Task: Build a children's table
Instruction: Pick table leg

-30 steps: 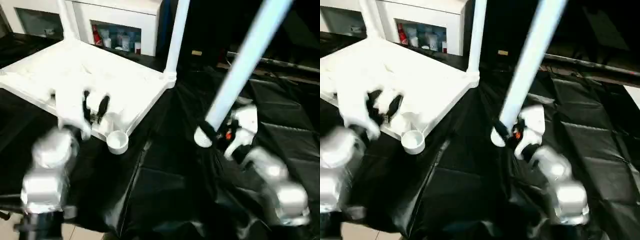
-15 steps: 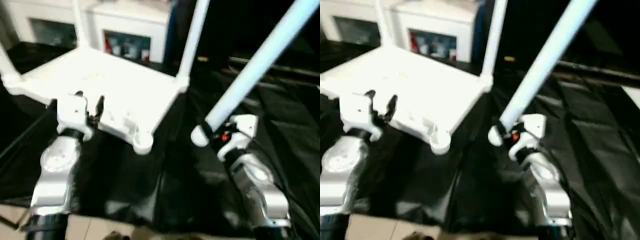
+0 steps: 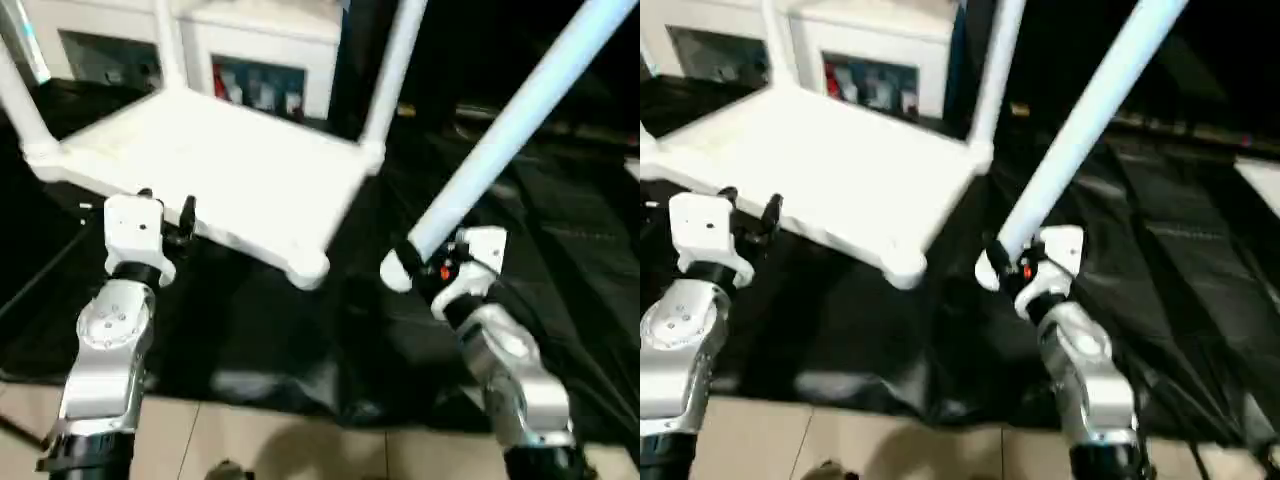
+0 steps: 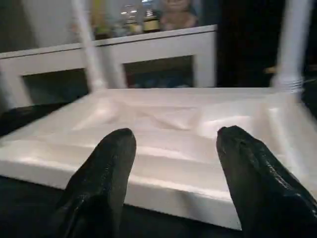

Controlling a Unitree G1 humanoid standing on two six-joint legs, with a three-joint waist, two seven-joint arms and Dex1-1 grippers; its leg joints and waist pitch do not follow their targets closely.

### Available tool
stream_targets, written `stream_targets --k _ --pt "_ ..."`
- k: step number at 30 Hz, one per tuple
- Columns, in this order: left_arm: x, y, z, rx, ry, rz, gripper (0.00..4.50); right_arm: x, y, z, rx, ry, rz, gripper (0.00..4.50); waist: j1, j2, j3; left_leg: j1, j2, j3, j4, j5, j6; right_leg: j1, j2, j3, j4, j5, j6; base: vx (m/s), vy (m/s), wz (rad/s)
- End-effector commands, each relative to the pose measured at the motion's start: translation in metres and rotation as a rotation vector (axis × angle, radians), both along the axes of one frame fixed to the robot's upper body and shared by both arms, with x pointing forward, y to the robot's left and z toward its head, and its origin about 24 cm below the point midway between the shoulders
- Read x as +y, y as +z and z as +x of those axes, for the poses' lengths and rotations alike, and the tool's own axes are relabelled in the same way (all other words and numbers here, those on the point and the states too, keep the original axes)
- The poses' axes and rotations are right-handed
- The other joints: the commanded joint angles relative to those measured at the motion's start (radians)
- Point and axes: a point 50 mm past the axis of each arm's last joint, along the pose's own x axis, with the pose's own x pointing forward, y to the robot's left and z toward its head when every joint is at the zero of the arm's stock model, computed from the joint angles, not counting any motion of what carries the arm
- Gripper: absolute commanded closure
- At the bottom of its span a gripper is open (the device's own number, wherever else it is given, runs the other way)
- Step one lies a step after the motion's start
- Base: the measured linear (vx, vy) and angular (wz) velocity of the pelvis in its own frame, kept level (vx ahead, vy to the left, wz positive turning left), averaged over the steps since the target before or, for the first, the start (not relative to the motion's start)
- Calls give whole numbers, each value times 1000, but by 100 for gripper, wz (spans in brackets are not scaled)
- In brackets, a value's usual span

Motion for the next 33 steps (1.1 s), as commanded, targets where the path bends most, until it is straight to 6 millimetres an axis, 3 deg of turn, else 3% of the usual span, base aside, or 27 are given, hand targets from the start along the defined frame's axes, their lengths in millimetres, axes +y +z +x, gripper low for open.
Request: stream_targets --k 1,2,3,4,5,6,7,8,9,10,11,12,13,14,17,18,19,20,21,22,24,25,26,27,28,31,33 --pt "4 1 -1 4 13 -12 149 6 6 2 -21 43 -23 262 22 0 -38 9 45 -1 -51 -136 -14 36 -128 70 -170 -581 36 0 0 0" --pt "5 -2 -1 12 22 -7 149 6 4 3 2 60 -61 262 20 13 -26 -13 41 -31 -82 -316 -13 67 -139 3 -170 -715 13 0 0 0" --pt "4 -3 -2 14 19 -6 149 7 4 3 -3 67 -77 262 14 19 -25 0 42 -41 -79 -418 -27 66 -140 -14 -179 -774 4 0 0 0" --pt "4 -3 -2 19 15 -8 149 7 4 3 -8 70 -90 262 6 32 -22 -12 33 -56 -79 -560 -34 108 -150 -59 -188 -832 -23 -1 25 34" --pt "4 -4 -2 22 12 -10 149 7 4 3 -12 72 -95 262 3 51 -14 -54 25 -57 -123 -665 -37 163 -117 -91 -143 -803 -44 -1 25 34" --pt "3 -4 -2 23 8 -12 149 7 4 4 -10 61 -83 262 23 80 -22 -85 -13 -34 -204 -752 -50 232 -5 -91 8 -571 -65 2 60 53" --pt "3 -4 -2 25 6 -12 149 6 4 4 -14 49 -69 262 20 64 -21 -65 -25 -30 -195 -724 -49 218 10 -77 5 -500 -72 63 -7 81" --pt "2 -5 -1 27 -1 -11 149 5 4 4 -9 32 -56 262 23 14 -10 20 -15 -12 -81 -610 -68 117 -120 -25 -121 -770 -137 63 -7 81" --pt "2 -5 -1 27 -1 -11 149 5 4 4 -9 32 -56 262 -2 0 30 153 3 -31 180 -294 2 16 -220 48 -282 -1051 -261 287 -94 68" --pt "2 -5 -1 27 -1 -11 149 5 4 4 -9 32 -56 262 -2 0 30 153 3 -31 180 -294 2 16 -220 48 -282 -1051 -261 326 12 26" --pt "0 -6 -1 36 -15 -2 149 3 4 5 -3 25 -62 262 50 27 37 106 59 -44 81 -315 11 153 -206 86 -244 -906 -224 326 12 26" --pt "-1 -7 -1 43 -22 2 149 2 4 4 -4 24 -66 262 46 53 -5 235 97 -54 -65 -423 -11 106 -56 4 -130 -558 -213 111 79 33" --pt "-2 -7 -1 48 -24 2 149 2 3 4 -6 26 -71 262 9 65 0 264 153 -114 -132 -546 -5 48 -14 -2 -22 -355 -169 114 12 35" --pt "-2 -7 -1 49 -26 3 149 2 3 3 -7 27 -74 262 -13 62 -42 318 192 -149 -128 -438 102 -15 -28 -1 53 -141 -61 114 12 35" --pt "-3 -7 -1 50 -33 3 149 2 3 2 -5 29 -70 262 -41 42 -55 282 119 -88 -100 56 374 -111 -54 5 64 79 17 185 -4 -6" --pt "-3 -6 -1 52 -40 5 149 3 3 2 -5 27 -66 262 -45 -2 -55 236 16 -13 -66 58 314 -62 -72 39 -46 200 -59 193 -28 -6" --pt "-3 -6 -1 52 -40 5 149 3 3 2 -5 27 -66 262 -35 -35 -57 185 -43 22 -50 -34 277 18 -73 84 -73 138 -63 209 -56 11" --pt "-3 -6 -1 52 -42 6 149 3 3 2 -5 26 -66 262 -13 -37 -20 144 -58 32 -37 -184 229 59 -109 138 -150 -211 -94 209 -56 11" --pt "-3 -5 -1 52 -61 -2 149 3 2 1 -2 24 -60 262 23 -38 -64 72 -45 -26 124 -159 93 178 -220 243 -168 -368 -341 224 -22 12" --pt "-2 -4 -1 46 -73 -4 149 3 2 0 -2 22 -58 262 11 -44 -69 4 -38 -51 149 -28 21 205 -195 232 -113 52 -428 209 4 3" --pt "0 -1 -2 33 -96 -4 149 3 2 -1 -3 20 -53 262 21 -25 -72 -9 -10 -67 91 178 -7 166 -160 181 -69 792 -480 161 -5 7" --pt "0 -1 -2 29 -102 -4 149 3 3 -2 -4 19 -52 262 27 1 -68 -10 9 -72 31 284 7 142 -128 140 -45 925 -441 -122 -13 7" --pt "3 0 -2 28 -103 -3 149 2 2 -2 -4 11 -49 262 17 53 -69 29 13 -55 -53 554 32 94 -16 54 -12 883 -280 -122 -13 7" --pt "4 1 -1 27 -102 -3 149 2 2 -2 -4 5 -48 262 -9 97 -79 86 105 -111 -22 792 105 12 7 39 19 456 -131 -165 1 -16" --pt "5 2 -2 18 -115 0 149 1 2 -3 -5 -4 -43 262 -7 85 -74 92 130 -123 -33 827 126 6 -22 56 0 314 -91 0 0 0" --pt "1 4 -2 9 -219 0 149 -3 4 -4 -17 -28 -30 262 22 47 -54 32 48 -24 -55 248 38 57 -67 80 -83 235 -139 0 0 0" --pt "-6 7 -2 15 -348 -22 149 -5 6 -4 -29 -30 -20 262 37 31 -44 55 54 10 -85 -122 -37 52 -67 93 -113 20 -150 -31 -1 4"
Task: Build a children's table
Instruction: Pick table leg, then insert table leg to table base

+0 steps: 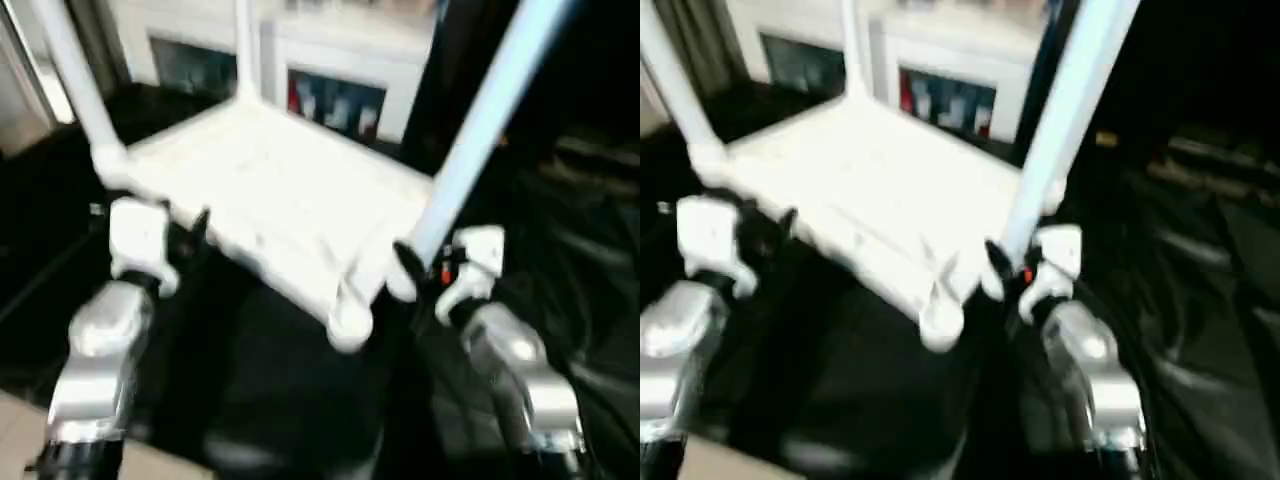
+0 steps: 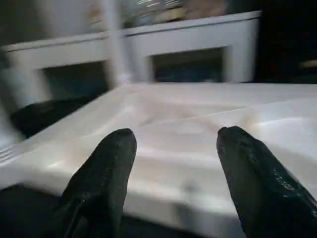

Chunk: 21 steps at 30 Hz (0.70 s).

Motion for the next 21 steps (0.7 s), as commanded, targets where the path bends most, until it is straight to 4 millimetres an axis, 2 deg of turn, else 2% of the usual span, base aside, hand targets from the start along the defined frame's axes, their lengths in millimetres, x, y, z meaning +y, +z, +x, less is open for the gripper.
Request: stream_targets --k 1,2,3,4,5,6,7,8,9,10,11,12,13,15,16,17,18,19,20,21 --pt "-8 6 2 -13 -100 -15 149 -5 12 2 -54 -17 9 262 2 1 -43 38 37 15 -76 -183 -13 32 -84 52 -98 -38 -154 -60 -8 4" --pt "-15 11 1 7 -268 -58 132 -6 14 2 -62 7 3 262 -6 3 -38 35 43 17 -90 -247 -25 30 -83 49 -104 -145 -143 -60 -8 4" --pt "-15 11 1 7 -276 -59 132 -6 14 2 -62 8 2 262 -3 6 -40 37 46 18 -94 -276 -36 26 -88 48 -110 -226 -124 -56 2 -5" --pt "-19 15 2 17 -387 -43 132 -7 16 2 -66 27 -6 262 -4 7 -40 39 49 18 -95 -285 -42 22 -89 49 -110 -238 -119 -52 3 -6" --pt "-21 15 4 28 -428 -13 105 -8 17 2 -67 34 -9 262 -7 8 -39 38 50 19 -98 -300 -47 18 -85 48 -111 -238 -111 -52 3 -6" --pt "-22 16 6 43 -469 13 98 -10 18 2 -68 48 -10 262 -7 11 -41 41 51 19 -98 -308 -50 14 -83 47 -111 -225 -105 0 0 0" --pt "-24 17 7 53 -508 39 98 -11 19 3 -73 59 -14 262 -9 3 -39 41 51 21 -99 -311 -47 14 -83 47 -112 -226 -103 0 0 0" --pt "-28 18 9 63 -561 76 93 -14 20 3 -76 72 -25 262 -8 0 -40 39 52 24 -99 -298 -44 15 -86 47 -112 -217 -104 0 0 0" --pt "-38 19 13 96 -688 156 78 -18 23 4 -86 107 -45 262 -8 0 -42 36 53 26 -98 -277 -43 18 -88 47 -108 -198 -108 0 0 0" --pt "-38 19 13 97 -691 158 78 -18 24 4 -87 108 -46 262 -8 -3 -41 34 50 27 -98 -267 -36 18 -88 47 -113 -206 -101 0 0 0" --pt "-44 16 14 151 -770 217 53 -20 26 5 -96 127 -67 262 -5 3 -44 44 52 31 -95 -267 -36 8 -86 48 -111 -193 -101 0 0 0" --pt "-48 12 15 213 -860 282 53 -22 29 6 -106 150 -89 262 -9 -2 -45 35 51 32 -96 -243 -36 17 -87 46 -105 -162 -108 0 0 0" --pt "-52 10 17 265 -947 352 53 -23 33 7 -117 184 -105 262 -8 0 -46 35 51 33 -96 -234 -35 17 -88 46 -105 -160 -107 0 0 0" --pt "-54 9 24 307 -999 422 53 -24 37 7 -124 221 -119 262 -6 3 -51 42 50 39 -90 -219 -29 12 -87 47 -104 -135 -108 0 0 0" --pt "-55 8 28 314 -1018 473 53 -24 38 6 -128 238 -127 262 -8 7 -52 35 51 39 -89 -197 -29 19 -90 47 -98 -89 -121 0 0 0" --pt "-56 8 35 318 -1033 544 53 -25 40 5 -130 263 -139 262 -7 3 -53 36 51 40 -86 -190 -23 19 -91 46 -99 -66 -128 0 0 0" --pt "-56 8 38 314 -1038 581 53 -25 41 5 -130 276 -146 262 -7 8 -54 37 50 40 -84 -182 -19 20 -90 47 -100 -49 -133 0 0 0" --pt "-58 9 44 299 -1048 627 53 -25 43 4 -131 298 -153 262 -5 4 -57 36 51 41 -82 -168 -14 24 -92 47 -96 -12 -142 0 0 0" --pt "-59 10 49 295 -1058 657 53 -24 46 2 -133 320 -155 262 -5 9 -57 33 47 41 -79 -149 -4 29 -89 46 -96 21 -147 0 0 0" --pt "-60 11 52 298 -1073 686 53 -24 48 1 -133 337 -154 262 -4 10 -61 35 50 41 -78 -139 -4 30 -91 46 -91 49 -152 0 0 0"
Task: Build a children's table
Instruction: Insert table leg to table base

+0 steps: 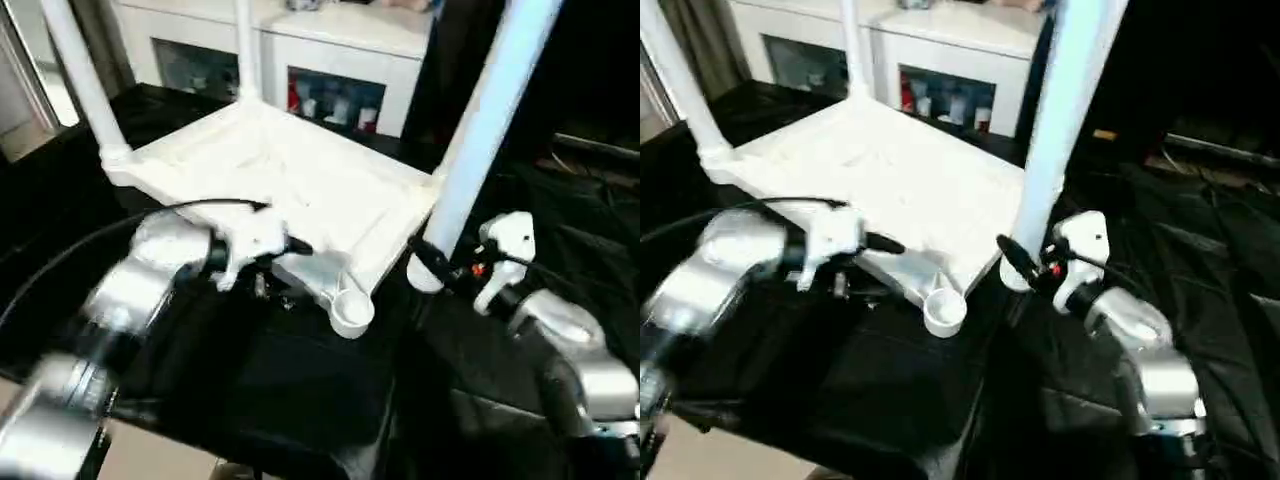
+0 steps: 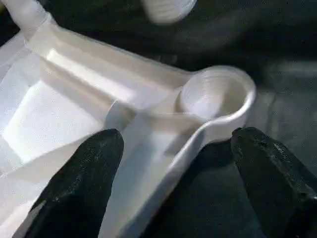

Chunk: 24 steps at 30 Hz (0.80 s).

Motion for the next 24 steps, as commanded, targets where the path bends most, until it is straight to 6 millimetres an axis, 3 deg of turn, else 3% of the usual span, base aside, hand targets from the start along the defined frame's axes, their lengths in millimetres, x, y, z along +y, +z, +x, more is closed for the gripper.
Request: stream_targets --k 1,2,3,4,7,8,9,10,14,15,17,19,20,24 --pt "-3 1 5 -20 -61 69 53 3 12 -3 -29 53 8 262 -1 8 -67 25 36 -11 -65 -140 -5 38 -75 43 -73 61 -170 0 0 0" --pt "-4 2 9 -25 -74 95 53 3 13 -4 -27 64 5 262 0 13 -65 26 34 -9 -63 -141 3 36 -73 43 -78 71 -176 0 0 0" --pt "-6 2 12 -26 -89 122 53 3 12 -7 -21 77 1 262 1 9 -67 25 34 -10 -62 -136 9 40 -75 43 -74 90 -186 0 0 0" --pt "-7 2 16 -23 -104 147 82 3 11 -10 -16 94 -9 262 1 19 -65 26 35 -11 -63 -144 9 38 -75 42 -77 91 -195 0 0 0" --pt "-10 0 20 -11 -151 209 94 4 8 -17 -4 116 -37 262 2 12 -65 24 37 -11 -63 -150 14 43 -79 42 -75 94 -215 0 0 0" --pt "-11 -1 21 -5 -166 225 116 4 7 -19 -3 118 -42 262 5 13 -66 27 40 -12 -62 -155 16 44 -82 42 -74 87 -222 0 0 0" --pt "-13 -2 22 5 -176 234 116 3 7 -20 0 118 -46 262 -3 43 -63 31 40 -11 -64 -187 8 38 -78 42 -87 77 -225 0 0 0" --pt "-14 -3 22 14 -188 249 129 2 8 -22 4 117 -48 262 -6 32 -63 28 41 -15 -64 -194 2 45 -78 42 -80 78 -233 0 0 0" --pt "-17 -6 25 23 -211 295 154 -2 8 -28 15 103 -55 262 1 43 -64 26 37 -11 -58 -173 26 49 -84 44 -83 41 -250 0 0 0" --pt "-19 -7 26 16 -220 309 164 -4 8 -30 19 97 -62 262 -2 53 -61 26 38 -10 -58 -179 26 46 -81 44 -90 30 -248 0 0 0" --pt "-23 -8 27 1 -223 314 178 -5 6 -33 26 95 -69 262 -2 56 -64 25 38 -13 -57 -179 23 50 -80 44 -85 45 -253 0 0 0" --pt "-26 -9 28 -12 -222 315 197 -5 6 -35 29 94 -72 262 -2 53 -65 25 39 -14 -57 -176 31 51 -81 42 -84 56 -258 0 0 0" --pt "-27 -9 28 -17 -220 317 208 -5 5 -36 31 94 -73 262 -4 57 -64 25 38 -13 -55 -175 35 50 -80 43 -86 55 -259 0 0 0" --pt "-29 -11 29 -22 -220 329 231 -3 4 -39 38 96 -76 262 -6 57 -65 23 38 -15 -56 -174 43 52 -81 41 -86 47 -261 0 0 0"
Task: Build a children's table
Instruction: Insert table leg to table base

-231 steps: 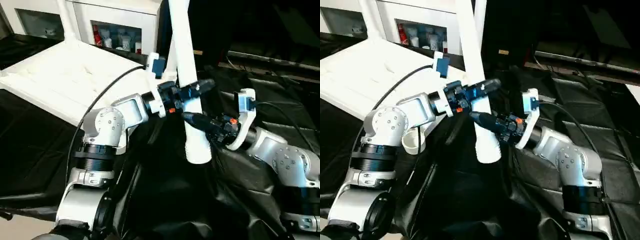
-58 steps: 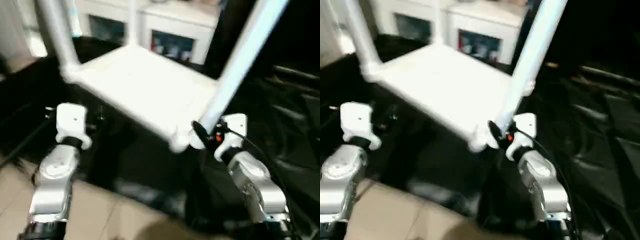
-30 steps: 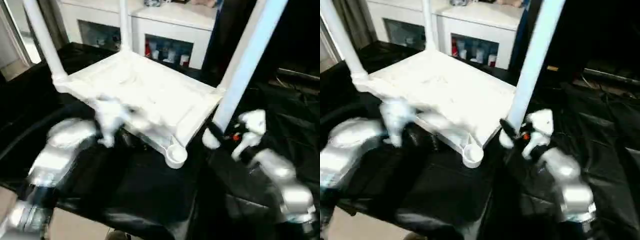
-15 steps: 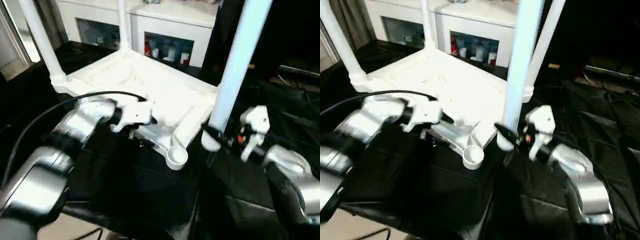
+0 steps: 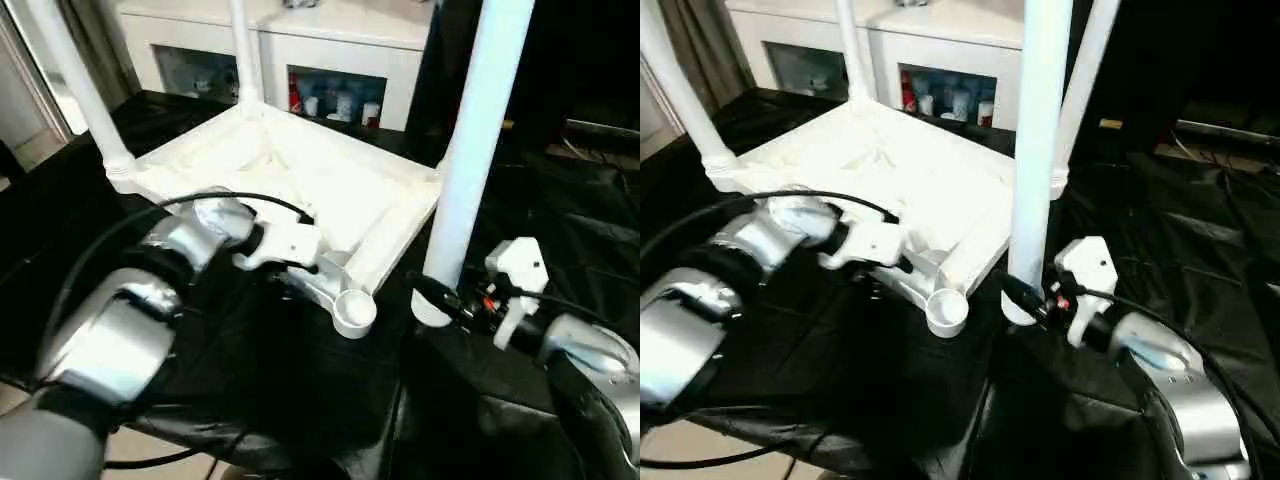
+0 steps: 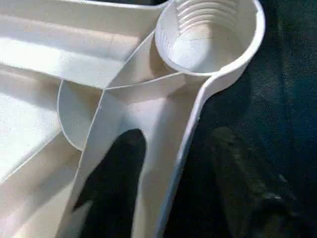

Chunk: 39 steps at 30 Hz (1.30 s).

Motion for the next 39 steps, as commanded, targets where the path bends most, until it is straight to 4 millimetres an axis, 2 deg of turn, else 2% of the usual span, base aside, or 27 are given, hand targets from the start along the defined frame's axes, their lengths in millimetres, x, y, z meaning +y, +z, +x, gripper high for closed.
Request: stream_targets --k 1,9,10,12,13,15,16,17,19,21,23,24,25,27,29,30,31,32,33,34,35,36,37,38,39 --pt "-1 4 3 -30 -11 33 246 1 6 -2 -17 5 -9 262 -3 -2 -66 24 37 -15 -59 -174 41 46 -79 43 -82 41 -259 0 0 0" --pt "5 -7 1 -19 -10 115 314 3 4 -4 -7 14 -24 262 -7 -4 -65 23 39 -16 -60 -177 50 45 -82 43 -85 19 -261 0 0 0" --pt "6 -8 0 -16 -8 121 314 4 4 -4 -7 17 -27 262 -8 -8 -65 23 39 -15 -60 -177 50 45 -81 43 -85 18 -261 0 0 0" --pt "6 -10 0 -10 -5 130 340 4 3 -4 -5 19 -29 262 -8 -7 -64 22 38 -15 -60 -174 53 44 -82 43 -84 15 -260 0 0 0" --pt "6 -11 0 -4 -3 134 352 4 3 -3 -5 20 -29 262 -9 -10 -64 22 38 -15 -60 -169 55 44 -82 43 -84 19 -261 0 0 0" --pt "8 -14 -1 43 14 155 356 6 3 -2 -4 26 -29 262 -11 -9 -65 22 39 -15 -60 -162 62 44 -83 42 -83 25 -264 0 0 0" --pt "8 -15 -3 80 19 164 368 6 3 -1 -4 28 -29 262 -13 -17 -64 21 38 -14 -60 -160 64 44 -82 42 -84 25 -264 0 0 0" --pt "7 -15 -3 102 23 162 368 6 3 0 -5 29 -29 262 -14 -13 -64 20 38 -15 -60 -154 67 44 -83 42 -83 24 -265 0 0 0" --pt "6 -17 -5 174 35 176 393 6 3 2 -6 27 -31 262 -16 -20 -63 20 37 -13 -60 -149 74 44 -84 41 -84 17 -268 0 0 0" --pt "10 -20 -7 260 73 244 399 6 3 7 -14 14 -40 262 -17 -19 -62 20 38 -12 -60 -141 79 42 -85 42 -85 13 -272 0 0 0" --pt "11 -21 -7 272 90 256 415 5 3 9 -18 6 -44 262 -20 -18 -62 18 37 -13 -59 -135 80 44 -85 41 -82 21 -277 0 0 0" --pt "9 -21 -7 269 102 218 423 5 3 10 -20 0 -41 262 -20 -17 -61 18 37 -12 -60 -135 81 43 -85 41 -83 21 -279 0 0 0" --pt "7 -22 -7 266 107 189 423 5 3 11 -20 -4 -38 262 -20 -21 -62 18 36 -12 -59 -137 86 45 -86 41 -84 24 -283 0 0 0" --pt "0 -22 -3 241 185 62 432 4 2 14 -18 -20 -29 262 -20 -20 -62 17 35 -11 -57 -130 96 47 -86 40 -83 34 -288 0 0 0" --pt "-5 -22 1 254 322 -62 439 4 1 16 -15 -32 -18 262 -20 -19 -63 21 36 -10 -56 -142 99 43 -84 39 -83 25 -299 0 0 0" --pt "-5 -22 1 256 328 -68 439 4 1 16 -15 -33 -17 262 -21 -18 -62 21 37 -11 -56 -145 101 43 -85 38 -84 18 -303 0 0 0" --pt "-1 -25 1 276 378 -91 441 5 1 17 -13 -38 -7 262 -18 -41 -62 18 36 -10 -58 -146 105 46 -85 37 -86 8 -297 0 0 0" --pt "2 -26 0 284 390 -92 443 5 1 18 -13 -40 -4 262 -17 -35 -61 13 34 -12 -58 -138 102 49 -87 36 -81 -1 -294 0 0 0" --pt "7 -30 -2 299 401 -87 445 6 0 19 -10 -46 5 262 -23 -27 -61 8 34 -15 -61 -124 97 51 -86 33 -82 -11 -274 0 0 0" --pt "13 -36 -6 305 414 -77 445 7 -1 22 -5 -57 14 262 -26 -36 -59 6 32 -15 -63 -128 98 49 -84 32 -87 -19 -269 0 0 0" --pt "17 -41 -9 298 428 -74 448 8 -2 24 2 -71 23 262 -33 -33 -59 6 33 -17 -66 -135 92 49 -84 30 -84 -26 -269 0 0 0" --pt "19 -47 -12 246 445 -111 448 8 -3 27 16 -101 40 262 -36 -40 -58 5 35 -18 -66 -140 86 51 -86 29 -85 -47 -265 0 0 0" --pt "19 -48 -12 241 445 -119 448 8 -3 27 17 -104 42 262 -39 -39 -55 7 33 -16 -68 -150 82 46 -84 30 -90 -66 -262 0 0 0" --pt "18 -50 -14 215 448 -156 448 8 -4 29 22 -120 50 262 -40 -53 -56 10 33 -12 -65 -160 81 44 -82 30 -94 -86 -258 0 0 0" --pt "17 -52 -16 191 456 -186 448 8 -4 30 27 -133 61 262 -31 -38 -56 23 39 -12 -65 -179 70 36 -88 36 -97 -118 -259 0 0 0"
